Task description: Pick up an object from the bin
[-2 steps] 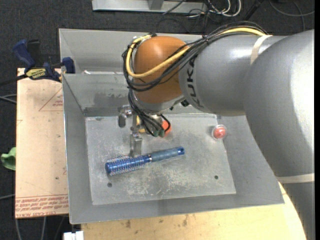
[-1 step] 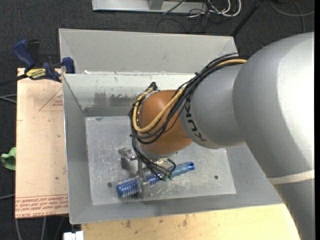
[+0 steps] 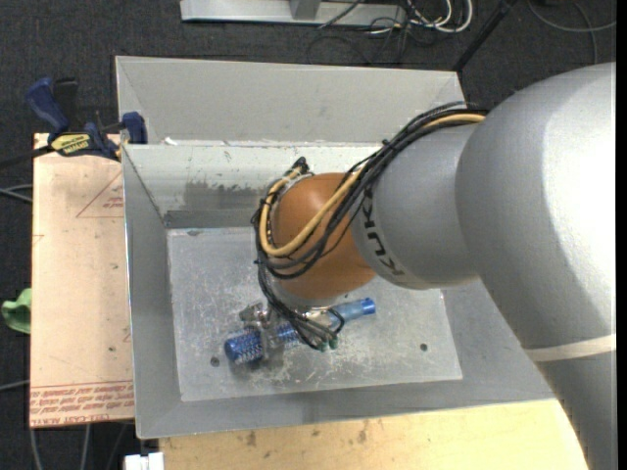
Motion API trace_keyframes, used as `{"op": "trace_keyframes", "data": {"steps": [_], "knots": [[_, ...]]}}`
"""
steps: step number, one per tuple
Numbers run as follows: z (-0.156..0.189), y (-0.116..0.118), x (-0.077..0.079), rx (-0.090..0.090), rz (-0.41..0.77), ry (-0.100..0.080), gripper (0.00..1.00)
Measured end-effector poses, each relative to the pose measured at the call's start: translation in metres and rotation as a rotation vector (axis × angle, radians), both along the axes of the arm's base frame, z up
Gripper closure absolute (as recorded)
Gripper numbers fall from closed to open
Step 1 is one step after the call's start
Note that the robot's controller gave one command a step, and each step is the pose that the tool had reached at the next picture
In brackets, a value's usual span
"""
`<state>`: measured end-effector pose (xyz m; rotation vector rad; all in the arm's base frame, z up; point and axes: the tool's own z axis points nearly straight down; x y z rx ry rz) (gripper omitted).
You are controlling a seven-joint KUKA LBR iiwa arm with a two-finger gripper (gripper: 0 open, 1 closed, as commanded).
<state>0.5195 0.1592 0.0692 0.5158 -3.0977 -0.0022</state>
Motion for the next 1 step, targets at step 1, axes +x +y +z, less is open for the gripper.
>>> {"op": "trace_keyframes", "data": {"steps": [1], "knots": [[0.1778,0.0019,-0.0181,0.002,0.089,-0.010,1.00]]}}
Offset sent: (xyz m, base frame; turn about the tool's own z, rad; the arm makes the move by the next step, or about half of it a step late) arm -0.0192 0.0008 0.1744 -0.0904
